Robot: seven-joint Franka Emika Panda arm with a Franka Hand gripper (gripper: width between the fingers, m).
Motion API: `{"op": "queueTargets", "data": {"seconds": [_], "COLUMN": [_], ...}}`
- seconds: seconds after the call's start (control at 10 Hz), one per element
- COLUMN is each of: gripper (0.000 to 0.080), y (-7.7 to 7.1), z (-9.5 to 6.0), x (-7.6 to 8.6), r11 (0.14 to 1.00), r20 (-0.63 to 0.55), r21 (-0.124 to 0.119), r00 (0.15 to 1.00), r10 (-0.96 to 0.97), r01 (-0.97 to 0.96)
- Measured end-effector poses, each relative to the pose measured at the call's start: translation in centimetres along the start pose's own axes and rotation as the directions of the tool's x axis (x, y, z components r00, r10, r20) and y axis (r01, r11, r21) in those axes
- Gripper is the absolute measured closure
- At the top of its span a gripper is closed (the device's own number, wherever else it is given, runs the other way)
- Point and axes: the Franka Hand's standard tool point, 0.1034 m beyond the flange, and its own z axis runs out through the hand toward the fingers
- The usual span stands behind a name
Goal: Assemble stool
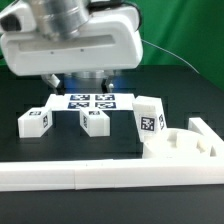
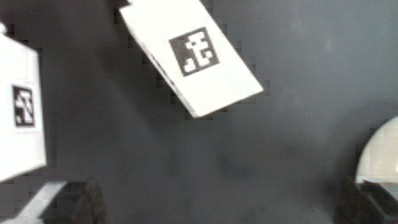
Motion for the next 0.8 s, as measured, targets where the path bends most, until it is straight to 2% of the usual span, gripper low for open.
{"op": "queueTargets", "data": {"seconds": [0.1, 0.4, 0.5, 0.8], "gripper": [0.015, 0.015, 0.015, 0.015], "y": [0.2, 1.1, 1.2, 0.9], "z": [0.3, 0.7, 1.1, 3.5], "x": [0.3, -0.5, -0.2, -0.9], "r11": [1.0, 1.0, 1.0, 0.997], "r20": [0.057, 0.214, 0.221, 0.273], "r21": [-0.004, -0.008, -0.011, -0.017], "r00": [0.998, 0.976, 0.975, 0.959], "r10": [0.011, 0.022, 0.027, 0.075], "r01": [-0.01, -0.021, -0.025, -0.074]}}
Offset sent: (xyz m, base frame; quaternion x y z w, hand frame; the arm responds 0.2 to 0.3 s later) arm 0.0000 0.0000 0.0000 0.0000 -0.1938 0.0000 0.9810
